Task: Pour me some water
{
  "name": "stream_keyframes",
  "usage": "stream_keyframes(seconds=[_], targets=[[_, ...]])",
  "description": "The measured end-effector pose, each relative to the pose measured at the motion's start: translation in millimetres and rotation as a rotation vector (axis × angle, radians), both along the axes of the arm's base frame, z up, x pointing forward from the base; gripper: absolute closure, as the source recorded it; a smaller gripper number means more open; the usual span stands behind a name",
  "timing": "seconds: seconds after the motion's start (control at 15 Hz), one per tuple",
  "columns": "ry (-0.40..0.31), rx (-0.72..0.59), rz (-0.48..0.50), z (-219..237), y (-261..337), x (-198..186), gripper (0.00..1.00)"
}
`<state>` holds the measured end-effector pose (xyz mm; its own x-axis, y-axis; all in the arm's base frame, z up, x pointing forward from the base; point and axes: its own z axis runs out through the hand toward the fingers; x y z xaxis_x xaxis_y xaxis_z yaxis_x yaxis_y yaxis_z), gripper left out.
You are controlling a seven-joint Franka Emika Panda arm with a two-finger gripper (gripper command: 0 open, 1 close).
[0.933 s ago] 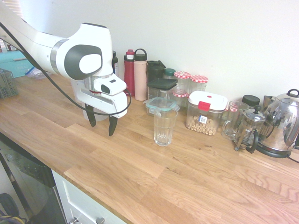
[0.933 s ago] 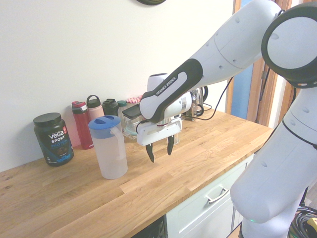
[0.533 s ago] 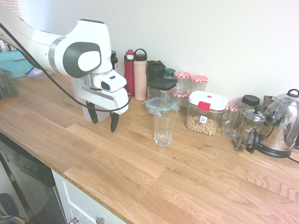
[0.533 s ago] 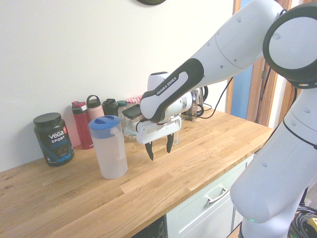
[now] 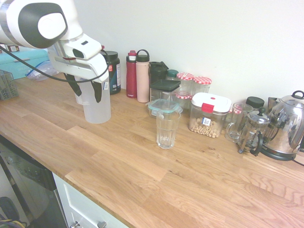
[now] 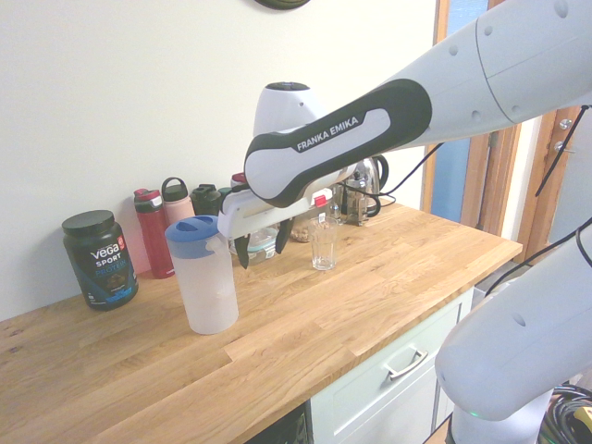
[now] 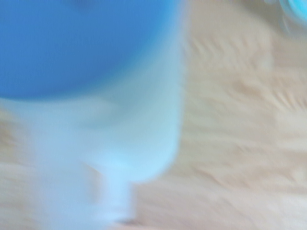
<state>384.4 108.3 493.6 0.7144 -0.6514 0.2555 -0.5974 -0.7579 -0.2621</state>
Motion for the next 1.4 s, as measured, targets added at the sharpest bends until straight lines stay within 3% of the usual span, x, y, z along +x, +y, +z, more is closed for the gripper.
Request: stream_keyframes(seconds=[0.47,0.73,0.8,1.4], targets=[[-0.12,-0.032,0.078,15,69,-2,0.0],[-0.105,-0.053,0.04,-1,73,32,0.0],[-0.096,-0.05,0.035,-3,72,37,1.0],[-0.039,-0.055,0.032,-8,70,32,1.0]])
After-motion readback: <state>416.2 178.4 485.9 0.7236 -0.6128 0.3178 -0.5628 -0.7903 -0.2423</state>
